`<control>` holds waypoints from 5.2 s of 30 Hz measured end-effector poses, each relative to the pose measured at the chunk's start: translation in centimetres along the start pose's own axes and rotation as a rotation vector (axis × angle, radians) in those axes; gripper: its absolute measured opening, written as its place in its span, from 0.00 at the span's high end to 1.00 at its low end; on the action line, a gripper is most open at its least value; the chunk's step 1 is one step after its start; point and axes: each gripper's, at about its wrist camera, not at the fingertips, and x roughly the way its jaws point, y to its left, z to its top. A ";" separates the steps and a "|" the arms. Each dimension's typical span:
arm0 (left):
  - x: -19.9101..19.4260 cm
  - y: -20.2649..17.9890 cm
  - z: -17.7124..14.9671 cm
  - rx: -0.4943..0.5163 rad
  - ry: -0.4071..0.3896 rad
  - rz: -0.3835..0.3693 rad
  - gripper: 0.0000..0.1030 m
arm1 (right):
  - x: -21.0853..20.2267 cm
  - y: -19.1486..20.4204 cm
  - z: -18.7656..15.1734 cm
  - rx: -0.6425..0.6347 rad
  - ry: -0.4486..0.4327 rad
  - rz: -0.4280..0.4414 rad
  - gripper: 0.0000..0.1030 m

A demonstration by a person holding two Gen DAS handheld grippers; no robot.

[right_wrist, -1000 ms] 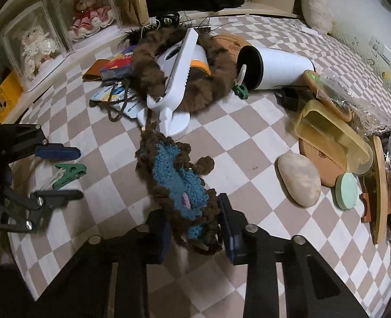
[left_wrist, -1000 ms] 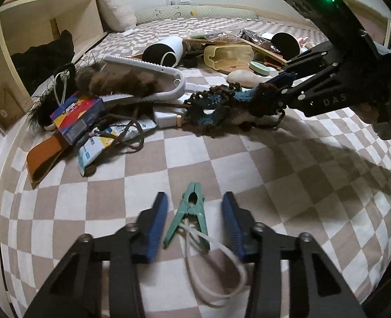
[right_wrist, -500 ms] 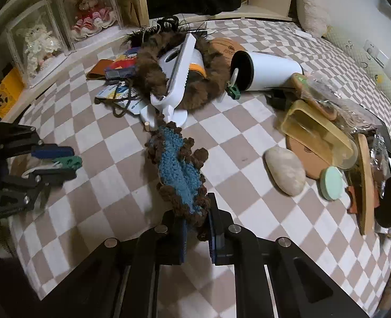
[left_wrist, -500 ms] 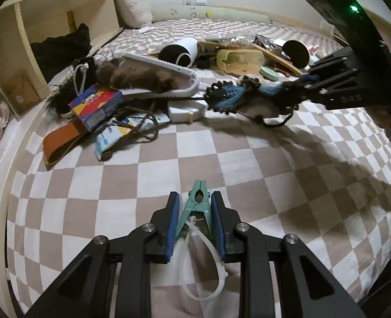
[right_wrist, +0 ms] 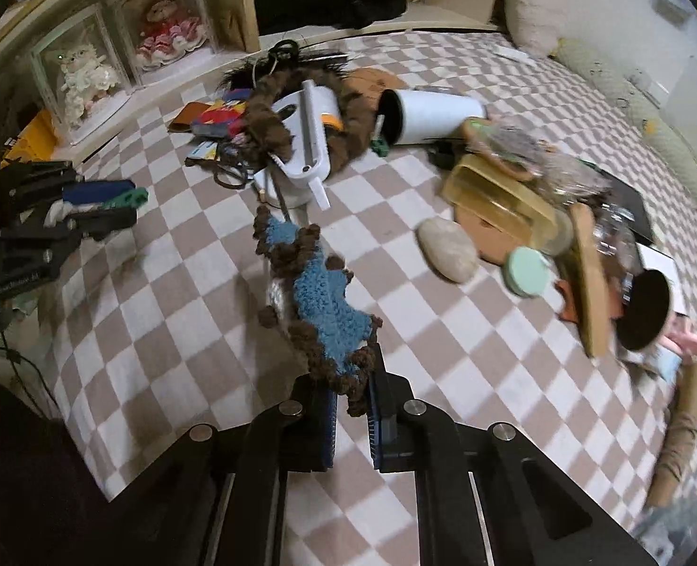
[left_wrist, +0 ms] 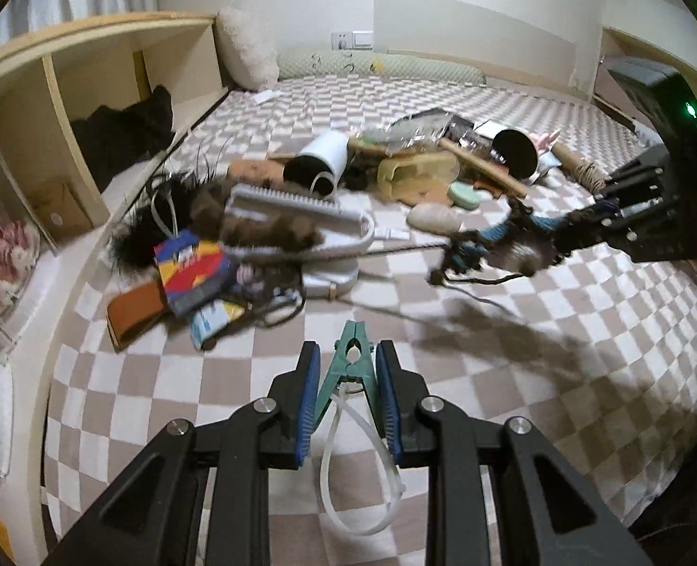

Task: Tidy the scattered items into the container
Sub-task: 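Carry the crochet toy and clothespin in both tools over the clear plastic container, then lower the crochet toy into the container and open the right tool, then open the left tool to drop the green clothespin into the container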

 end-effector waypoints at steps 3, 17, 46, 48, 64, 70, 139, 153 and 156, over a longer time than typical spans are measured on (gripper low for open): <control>-0.8 -0.8 1.0 0.007 -0.013 0.000 0.76 | -1.8 -0.8 -1.2 0.008 -0.006 -0.026 0.89; -2.9 -4.1 4.9 0.039 -0.063 -0.005 0.76 | -7.6 -7.8 -7.5 0.165 -0.014 -0.251 0.89; -6.7 -17.9 15.3 0.190 -0.263 -0.180 0.76 | -22.8 -14.8 -14.8 0.453 -0.337 -0.425 0.89; -7.2 -19.0 16.1 0.200 -0.281 -0.189 0.76 | -24.0 -15.2 -15.2 0.471 -0.372 -0.444 0.89; -10.0 -28.6 22.0 0.290 -0.403 -0.295 0.76 | -33.3 -19.9 -21.1 0.684 -0.617 -0.668 0.89; -10.0 -32.0 23.7 0.320 -0.435 -0.338 0.76 | -35.3 -21.8 -24.7 0.775 -0.644 -0.763 0.89; 5.6 -54.9 26.0 0.383 -0.114 -0.503 0.31 | -29.3 -31.7 -37.9 1.057 -0.199 -0.834 0.38; 4.7 -54.4 25.9 0.404 -0.142 -0.495 0.19 | -29.5 -31.2 -38.0 1.071 -0.206 -0.839 0.35; 4.1 -54.1 25.9 0.395 -0.177 -0.484 0.04 | -29.6 -31.0 -38.1 1.077 -0.217 -0.841 0.18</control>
